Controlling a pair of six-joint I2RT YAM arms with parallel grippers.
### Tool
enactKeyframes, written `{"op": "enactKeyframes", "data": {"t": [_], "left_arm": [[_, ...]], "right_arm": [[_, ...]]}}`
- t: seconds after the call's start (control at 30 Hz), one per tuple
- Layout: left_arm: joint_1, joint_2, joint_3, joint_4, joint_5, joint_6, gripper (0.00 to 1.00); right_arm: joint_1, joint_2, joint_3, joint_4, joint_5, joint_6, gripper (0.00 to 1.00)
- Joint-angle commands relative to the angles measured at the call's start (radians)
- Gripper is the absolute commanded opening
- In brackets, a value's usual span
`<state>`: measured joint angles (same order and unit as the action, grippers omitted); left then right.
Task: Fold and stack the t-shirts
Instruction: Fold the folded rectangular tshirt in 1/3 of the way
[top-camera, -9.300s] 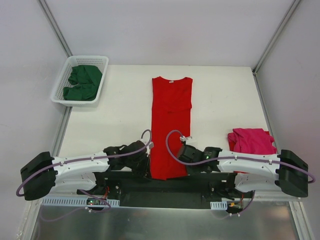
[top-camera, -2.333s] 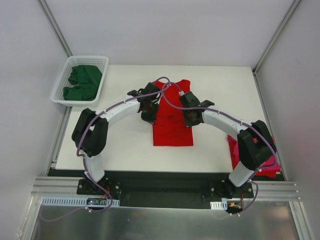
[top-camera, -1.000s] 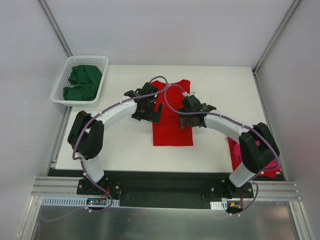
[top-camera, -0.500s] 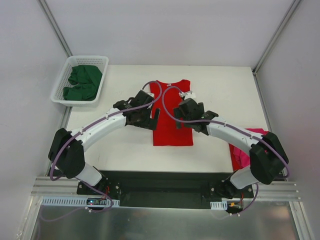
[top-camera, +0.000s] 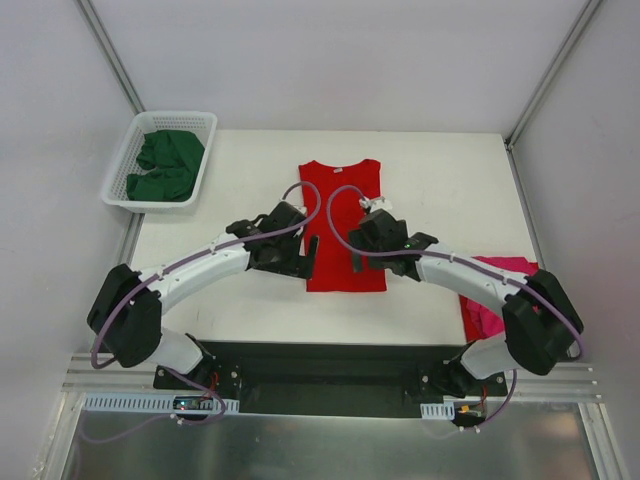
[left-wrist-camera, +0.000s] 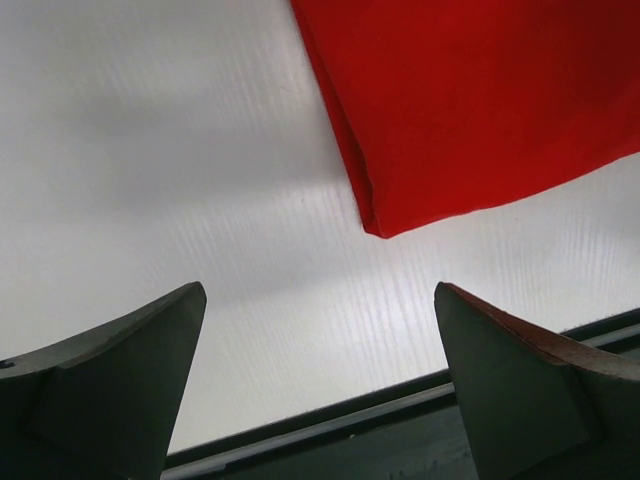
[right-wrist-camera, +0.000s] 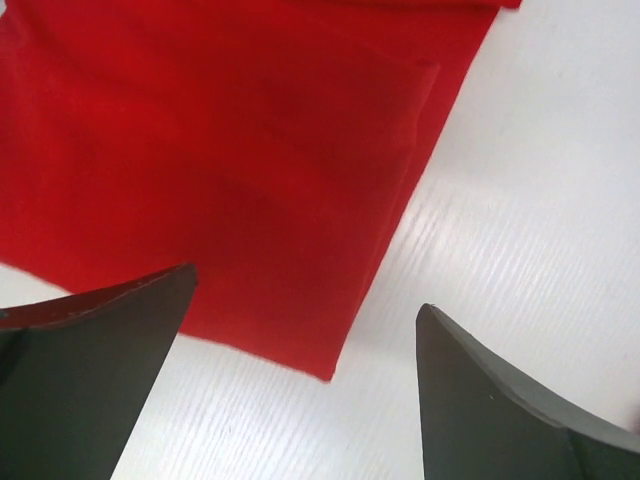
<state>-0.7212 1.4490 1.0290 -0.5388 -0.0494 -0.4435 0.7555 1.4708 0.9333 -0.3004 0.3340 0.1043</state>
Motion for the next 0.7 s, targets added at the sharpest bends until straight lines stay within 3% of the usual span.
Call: {"op": "enactKeyframes", "data": {"t": [0.0,0.17,0.5,0.67], "left_arm": [[-0.003,-0.110,-0.122,0.141,0.086,-0.081,0.99],[0.032,-0.113,-0.205,0.276,0.189,-0.118,0.99],[0.193,-0.078,-0.271,0.536,0.505,-0.175,0.99],[0.247,-0.029,-0.365,0.743,0.637,-0.270,0.99]], "right_arm": [[-0.021,-0.156,-0.073,-0.014,-0.075,0.081,0.97],[-0.103,-0.207,-0.164,0.059,-0.254,0.098,0.96],[-0.415,-0.250,-0.359,0.325,-0.792,0.178,0.96],[-0.495,-0.211,-0.447,0.458,-0.906,0.210,0.96]]}}
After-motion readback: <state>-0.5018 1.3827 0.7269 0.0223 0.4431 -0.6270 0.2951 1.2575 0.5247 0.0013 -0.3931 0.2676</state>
